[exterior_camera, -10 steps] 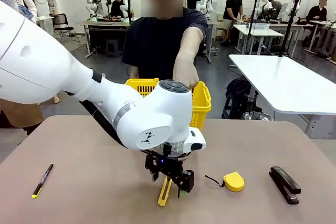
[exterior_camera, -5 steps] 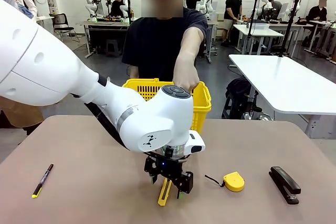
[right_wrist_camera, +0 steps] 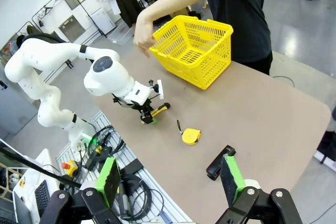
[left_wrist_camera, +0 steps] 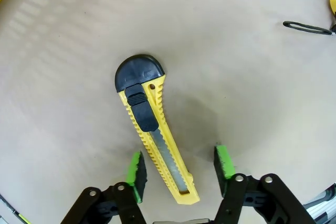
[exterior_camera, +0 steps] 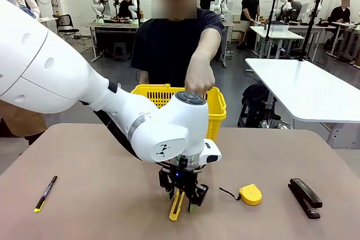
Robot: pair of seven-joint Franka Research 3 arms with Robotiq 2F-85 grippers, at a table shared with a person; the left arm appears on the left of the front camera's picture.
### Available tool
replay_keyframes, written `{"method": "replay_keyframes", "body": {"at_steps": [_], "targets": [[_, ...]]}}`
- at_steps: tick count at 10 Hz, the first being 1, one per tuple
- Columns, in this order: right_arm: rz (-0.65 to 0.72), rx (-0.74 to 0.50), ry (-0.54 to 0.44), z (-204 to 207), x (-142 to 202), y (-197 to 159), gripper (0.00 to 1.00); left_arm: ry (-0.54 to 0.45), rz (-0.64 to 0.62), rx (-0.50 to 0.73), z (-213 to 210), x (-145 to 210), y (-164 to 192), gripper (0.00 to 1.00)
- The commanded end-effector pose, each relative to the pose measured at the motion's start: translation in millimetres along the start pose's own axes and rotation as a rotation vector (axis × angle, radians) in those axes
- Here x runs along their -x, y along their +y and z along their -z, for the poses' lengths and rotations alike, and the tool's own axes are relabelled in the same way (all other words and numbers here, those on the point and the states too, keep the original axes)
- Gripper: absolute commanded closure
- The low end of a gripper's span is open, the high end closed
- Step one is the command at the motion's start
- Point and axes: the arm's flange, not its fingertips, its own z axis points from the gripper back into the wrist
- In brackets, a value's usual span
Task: Place the items the person wants into the basket.
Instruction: Pick up the item the person points to and place it in the Market Basket.
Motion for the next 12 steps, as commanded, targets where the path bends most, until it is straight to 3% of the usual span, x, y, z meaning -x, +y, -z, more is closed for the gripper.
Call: {"method": "replay_keyframes", "body": {"at_steps": [1,2,3,4,8,9,12], "targets": [[-0.014,-0.018,-0.017,-0.9,-2.1,-1.0,0.0,-0.024,-0.024,-0.012,0.5,-0.1,-2.7,1.0],[-0.014,-0.018,-0.017,-0.9,-2.1,-1.0,0.0,-0.02,-0.024,-0.012,0.8,-0.4,-3.0,1.0],[-0.014,-0.018,-0.017,-0.9,-2.1,-1.0,0.0,-0.016,-0.022,-0.012,1.1,-0.6,-3.0,0.9],[-0.014,-0.018,-0.017,-0.9,-2.1,-1.0,0.0,-0.013,-0.024,-0.015,1.5,-1.0,-2.8,0.99],[-0.014,-0.018,-0.017,-0.9,-2.1,-1.0,0.0,0.011,-0.024,-0.001,-6.9,-1.2,-1.0,1.0],[-0.014,-0.018,-0.017,-0.9,-2.1,-1.0,0.0,0.068,0.012,0.01,-32.3,1.8,2.7,1.0],[-0.014,-0.018,-0.017,-0.9,-2.1,-1.0,0.0,-0.006,0.024,-0.061,-161.4,30.0,18.1,1.0]]}}
